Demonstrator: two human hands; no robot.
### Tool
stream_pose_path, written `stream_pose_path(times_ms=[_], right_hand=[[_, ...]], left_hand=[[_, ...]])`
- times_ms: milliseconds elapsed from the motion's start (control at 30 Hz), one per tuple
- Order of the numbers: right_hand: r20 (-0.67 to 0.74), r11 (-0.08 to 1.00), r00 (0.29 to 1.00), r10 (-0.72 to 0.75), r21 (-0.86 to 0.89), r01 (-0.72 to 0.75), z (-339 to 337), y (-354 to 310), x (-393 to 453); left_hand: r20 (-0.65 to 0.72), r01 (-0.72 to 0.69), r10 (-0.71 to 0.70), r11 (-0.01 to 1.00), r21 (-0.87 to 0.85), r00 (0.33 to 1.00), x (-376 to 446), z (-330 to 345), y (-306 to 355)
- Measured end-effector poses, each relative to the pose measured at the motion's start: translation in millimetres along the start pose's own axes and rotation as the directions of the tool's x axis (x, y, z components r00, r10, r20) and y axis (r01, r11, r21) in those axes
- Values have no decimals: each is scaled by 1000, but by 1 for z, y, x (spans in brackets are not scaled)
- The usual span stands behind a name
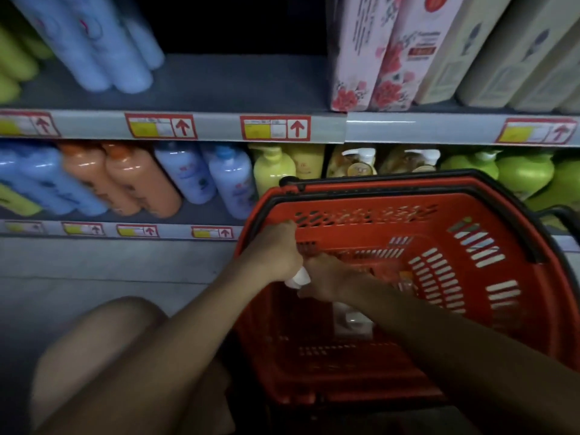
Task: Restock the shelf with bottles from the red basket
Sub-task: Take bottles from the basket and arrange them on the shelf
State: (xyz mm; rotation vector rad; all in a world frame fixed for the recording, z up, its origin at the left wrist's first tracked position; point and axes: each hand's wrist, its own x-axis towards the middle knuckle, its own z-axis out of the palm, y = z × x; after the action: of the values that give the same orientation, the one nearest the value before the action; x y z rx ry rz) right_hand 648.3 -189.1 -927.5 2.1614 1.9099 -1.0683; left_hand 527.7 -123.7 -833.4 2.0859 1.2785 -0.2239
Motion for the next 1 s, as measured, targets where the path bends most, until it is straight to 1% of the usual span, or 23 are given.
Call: stream_pose_path(times_ms=[100,200,233,300,367,400,467,500,533,567,633,667,700,733,767,800,833,867,900,933,967,1000], right_hand=[[-80,999,997,3,-48,-7,2,6,11],[-177,995,982,66,-59,-77,-11,8,6],[-209,993,972,108,-17,-114,-19,6,2],[-302,979,933,195,123,-165,-40,0,-13],[-407,966,879,248,176,-190,-65,-8,-31],[-440,964,859,260,175,-202,-80,-15,-41],[-468,958,838,279,191,-212,-113,-27,-65],[-469,952,834,290,226,-205,-130,-32,-78],[-464,946,834,298,264,-190,-145,-37,-88],[-470,942,832,296,290,-172,-157,-44,-100],[-517,947,808,281,287,-145,-174,-58,-119],[-561,955,782,270,261,-143,-181,-65,-128],[-601,961,757,256,241,-134,-187,-73,-136],[-625,962,742,241,256,-96,-193,-81,-145],[-634,950,743,213,312,-6,-198,-87,-155],[-638,914,749,180,389,113,-203,-91,-163],[-644,872,751,145,442,211,-205,-92,-171],[-655,854,748,107,445,268,-206,-90,-179],[-664,863,745,69,415,290,-204,-88,-185],[-651,855,758,40,416,311,-201,-88,-189],[-621,819,783,14,456,347,-197,-89,-192],[-592,744,806,-4,537,398,-193,-92,-194]], left_hand=[[-85,-22,19,999,-32,996,2,-4,0],[-124,-55,49,997,-48,991,4,-9,-4],[-113,-60,55,997,-39,992,4,-9,-5],[-74,-89,88,996,-2,993,3,-8,-6],[-19,-152,153,988,13,988,2,-5,-6],[13,-195,195,981,-9,981,1,-2,-7],[55,-255,263,959,-124,963,-5,5,-5],[24,-282,291,940,-193,956,-10,9,-2],[-61,-309,304,917,-251,951,-13,12,2],[-184,-341,297,896,-286,937,-16,16,7],[-422,-394,244,864,-314,873,-20,16,18],[-490,-415,216,843,-343,844,-24,11,24],[-515,-434,199,812,-390,834,-29,4,28],[-509,-445,184,772,-455,841,-34,-5,30],[-473,-437,170,719,-540,864,-41,-16,30],[-414,-415,161,638,-649,896,-48,-29,30],[-360,-387,155,514,-766,920,-57,-41,30],[-324,-360,159,354,-863,933,-68,-53,32],[-292,-326,183,200,-924,939,-79,-65,34],[-263,-287,213,92,-953,941,-89,-77,36],[-252,-268,239,37,-963,938,-98,-89,38],[-264,-276,266,5,-961,927,-107,-100,39]])
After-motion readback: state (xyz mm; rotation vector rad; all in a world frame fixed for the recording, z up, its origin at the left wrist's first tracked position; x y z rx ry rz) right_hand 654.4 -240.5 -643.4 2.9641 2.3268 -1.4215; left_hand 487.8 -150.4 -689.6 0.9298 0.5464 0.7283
